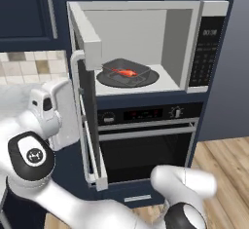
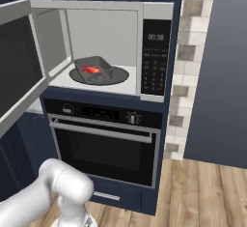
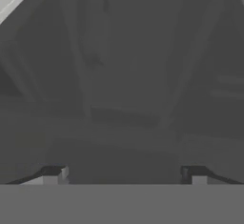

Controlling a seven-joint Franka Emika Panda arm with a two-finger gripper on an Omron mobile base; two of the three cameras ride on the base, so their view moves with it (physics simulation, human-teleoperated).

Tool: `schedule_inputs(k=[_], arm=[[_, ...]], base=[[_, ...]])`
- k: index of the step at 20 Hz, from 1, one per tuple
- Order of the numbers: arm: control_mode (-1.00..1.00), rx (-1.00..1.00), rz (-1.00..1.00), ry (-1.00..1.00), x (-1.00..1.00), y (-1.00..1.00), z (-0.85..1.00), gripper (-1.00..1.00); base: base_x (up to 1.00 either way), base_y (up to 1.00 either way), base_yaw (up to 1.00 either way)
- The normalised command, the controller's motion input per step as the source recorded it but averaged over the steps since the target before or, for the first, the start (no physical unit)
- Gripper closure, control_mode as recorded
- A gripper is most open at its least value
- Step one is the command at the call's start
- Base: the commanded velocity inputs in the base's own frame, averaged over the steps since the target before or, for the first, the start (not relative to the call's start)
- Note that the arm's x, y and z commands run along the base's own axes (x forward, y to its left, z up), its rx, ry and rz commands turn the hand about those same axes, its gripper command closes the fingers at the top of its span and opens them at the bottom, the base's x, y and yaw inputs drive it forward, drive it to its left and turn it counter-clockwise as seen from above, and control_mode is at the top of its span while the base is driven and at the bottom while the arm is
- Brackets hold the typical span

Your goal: Place the tupperware containing the fish and mushroom meal in the microwave. Close the microwave door and press the start button to reheat the meal.

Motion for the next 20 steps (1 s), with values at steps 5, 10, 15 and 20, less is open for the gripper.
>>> schedule_inputs(k=[5,10,15,20], arm=[[-1.00,0.13,-0.07,-0.22,-0.26,-1.00,-0.12,-1.00],[-1.00,0.08,-0.06,-0.03,-0.12,-1.00,-0.19,-1.00],[-1.00,0.04,-0.28,0.09,0.11,-1.00,-0.24,-1.00],[-1.00,0.00,-0.24,0.10,0.70,-1.00,0.26,-1.00]], base=[[0.00,0.00,0.00],[0.00,0.00,0.00],[0.00,0.00,0.00],[0.00,0.00,0.00]])
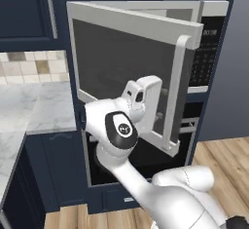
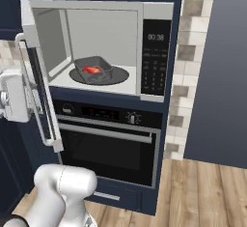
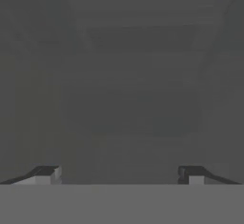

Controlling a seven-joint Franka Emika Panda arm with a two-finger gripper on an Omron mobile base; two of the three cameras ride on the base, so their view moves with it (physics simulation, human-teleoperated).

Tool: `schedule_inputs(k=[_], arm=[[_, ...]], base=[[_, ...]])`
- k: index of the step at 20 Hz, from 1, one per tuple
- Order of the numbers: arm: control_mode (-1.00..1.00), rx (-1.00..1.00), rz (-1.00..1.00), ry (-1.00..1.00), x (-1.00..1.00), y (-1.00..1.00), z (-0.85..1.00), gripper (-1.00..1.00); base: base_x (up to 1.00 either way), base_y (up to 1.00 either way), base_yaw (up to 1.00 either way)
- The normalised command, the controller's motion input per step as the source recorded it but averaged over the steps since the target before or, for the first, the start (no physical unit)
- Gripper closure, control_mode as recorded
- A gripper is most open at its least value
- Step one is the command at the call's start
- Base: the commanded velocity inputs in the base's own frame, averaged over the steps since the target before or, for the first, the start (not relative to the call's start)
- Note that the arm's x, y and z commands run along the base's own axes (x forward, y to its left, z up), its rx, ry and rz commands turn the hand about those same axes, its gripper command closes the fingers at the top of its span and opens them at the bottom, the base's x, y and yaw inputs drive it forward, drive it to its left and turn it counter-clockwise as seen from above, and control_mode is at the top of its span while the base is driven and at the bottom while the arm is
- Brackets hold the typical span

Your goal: Place the tupperware containing the fish and mushroom meal in the microwave. Close the microwave door and press the start button to reheat the meal.

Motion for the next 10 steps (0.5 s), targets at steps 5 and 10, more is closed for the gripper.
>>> schedule_inputs(k=[5,10], arm=[[-1.00,0.00,-0.14,0.07,0.91,-0.86,0.48,-1.00],[-1.00,0.00,0.00,0.00,0.73,-0.28,0.01,-1.00]], base=[[0.00,0.00,0.00],[0.00,0.00,0.00]])
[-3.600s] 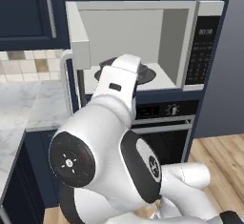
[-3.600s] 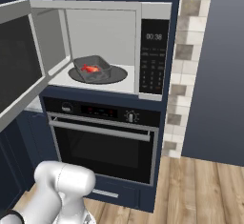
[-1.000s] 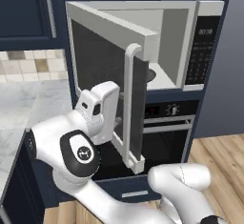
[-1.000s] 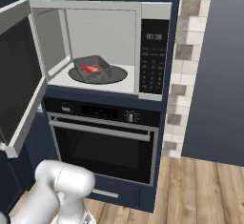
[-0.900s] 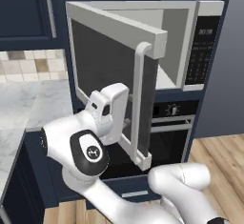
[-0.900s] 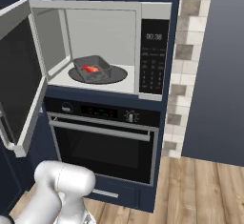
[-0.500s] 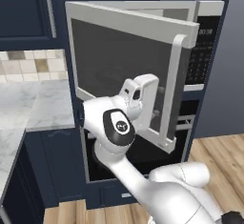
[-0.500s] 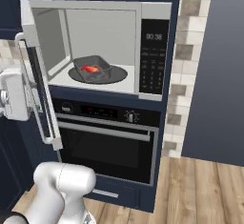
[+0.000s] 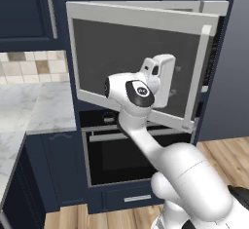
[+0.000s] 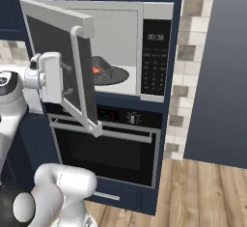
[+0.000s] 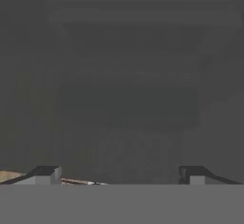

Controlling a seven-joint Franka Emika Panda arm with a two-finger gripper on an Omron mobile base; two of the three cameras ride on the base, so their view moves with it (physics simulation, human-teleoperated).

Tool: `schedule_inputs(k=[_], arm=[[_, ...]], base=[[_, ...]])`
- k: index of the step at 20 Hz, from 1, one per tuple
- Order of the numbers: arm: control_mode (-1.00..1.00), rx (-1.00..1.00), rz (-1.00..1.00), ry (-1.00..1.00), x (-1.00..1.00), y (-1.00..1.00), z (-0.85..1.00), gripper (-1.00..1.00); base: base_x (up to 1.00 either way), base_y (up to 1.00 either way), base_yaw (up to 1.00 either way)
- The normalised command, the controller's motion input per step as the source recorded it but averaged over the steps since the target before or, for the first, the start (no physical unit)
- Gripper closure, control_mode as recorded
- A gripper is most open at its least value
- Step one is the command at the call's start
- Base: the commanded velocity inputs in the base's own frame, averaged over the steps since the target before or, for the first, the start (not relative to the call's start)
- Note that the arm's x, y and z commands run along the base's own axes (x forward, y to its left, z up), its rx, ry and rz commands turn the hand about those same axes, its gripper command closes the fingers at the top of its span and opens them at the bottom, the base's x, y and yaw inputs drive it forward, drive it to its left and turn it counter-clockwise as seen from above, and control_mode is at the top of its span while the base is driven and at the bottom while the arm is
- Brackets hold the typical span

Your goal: Place the tupperware containing the fish and mushroom meal in the microwave. Close the microwave door and press the start button to reheat the meal.

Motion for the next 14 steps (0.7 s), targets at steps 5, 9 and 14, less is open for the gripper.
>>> schedule_inputs(k=[5,9,14], arm=[[-1.00,0.01,0.05,-0.02,0.75,-0.21,0.00,-1.00],[-1.00,0.05,0.15,-0.03,0.77,-0.38,0.00,-1.00],[-1.00,0.06,0.26,-0.10,0.51,-0.43,0.05,-1.00]], base=[[0.00,0.00,0.00],[0.00,0.00,0.00],[0.00,0.00,0.00]])
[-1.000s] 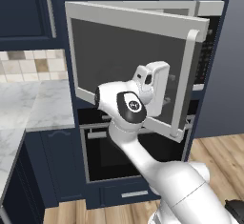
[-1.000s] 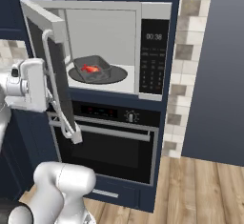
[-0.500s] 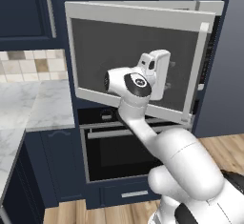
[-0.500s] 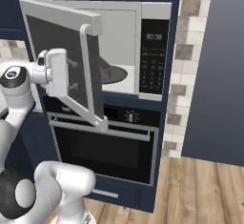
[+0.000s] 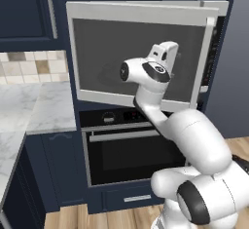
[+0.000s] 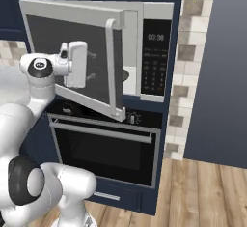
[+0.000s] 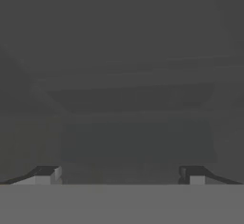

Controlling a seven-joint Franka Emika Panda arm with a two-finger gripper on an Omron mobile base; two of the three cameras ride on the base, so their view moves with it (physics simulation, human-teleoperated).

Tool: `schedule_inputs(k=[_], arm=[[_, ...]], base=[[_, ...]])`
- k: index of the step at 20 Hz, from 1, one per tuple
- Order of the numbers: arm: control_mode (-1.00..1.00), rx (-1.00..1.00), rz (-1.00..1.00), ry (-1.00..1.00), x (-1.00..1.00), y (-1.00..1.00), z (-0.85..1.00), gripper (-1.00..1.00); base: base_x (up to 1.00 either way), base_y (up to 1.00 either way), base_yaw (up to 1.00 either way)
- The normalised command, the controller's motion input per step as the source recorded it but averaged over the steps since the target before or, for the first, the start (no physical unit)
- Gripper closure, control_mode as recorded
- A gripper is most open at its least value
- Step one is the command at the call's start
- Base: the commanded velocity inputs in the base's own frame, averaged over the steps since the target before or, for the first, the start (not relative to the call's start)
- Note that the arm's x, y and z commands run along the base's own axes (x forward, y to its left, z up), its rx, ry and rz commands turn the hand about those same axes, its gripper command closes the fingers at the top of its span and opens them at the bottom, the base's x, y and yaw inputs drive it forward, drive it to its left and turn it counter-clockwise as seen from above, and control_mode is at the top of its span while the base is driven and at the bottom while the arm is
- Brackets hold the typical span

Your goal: Place the tupperware containing the fish and mushroom meal in the microwave. Close the microwave door and press the start button to reheat the meal.

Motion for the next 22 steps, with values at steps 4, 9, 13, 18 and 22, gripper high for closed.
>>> schedule_inputs(k=[4,9,13,18,22], arm=[[-1.00,0.04,0.32,-0.08,0.43,-0.43,0.00,-1.00],[-1.00,0.01,0.31,-0.02,0.56,-0.36,0.00,-1.00],[-1.00,0.00,0.24,0.00,0.73,-0.14,0.13,-1.00],[-1.00,0.00,0.16,0.02,0.81,0.00,0.38,-1.00],[-1.00,0.00,0.10,0.08,0.76,0.00,0.49,-1.00]], base=[[0.00,0.00,0.00],[0.00,0.00,0.00],[0.00,0.00,0.00],[0.00,0.00,0.00],[0.00,0.00,0.00]])
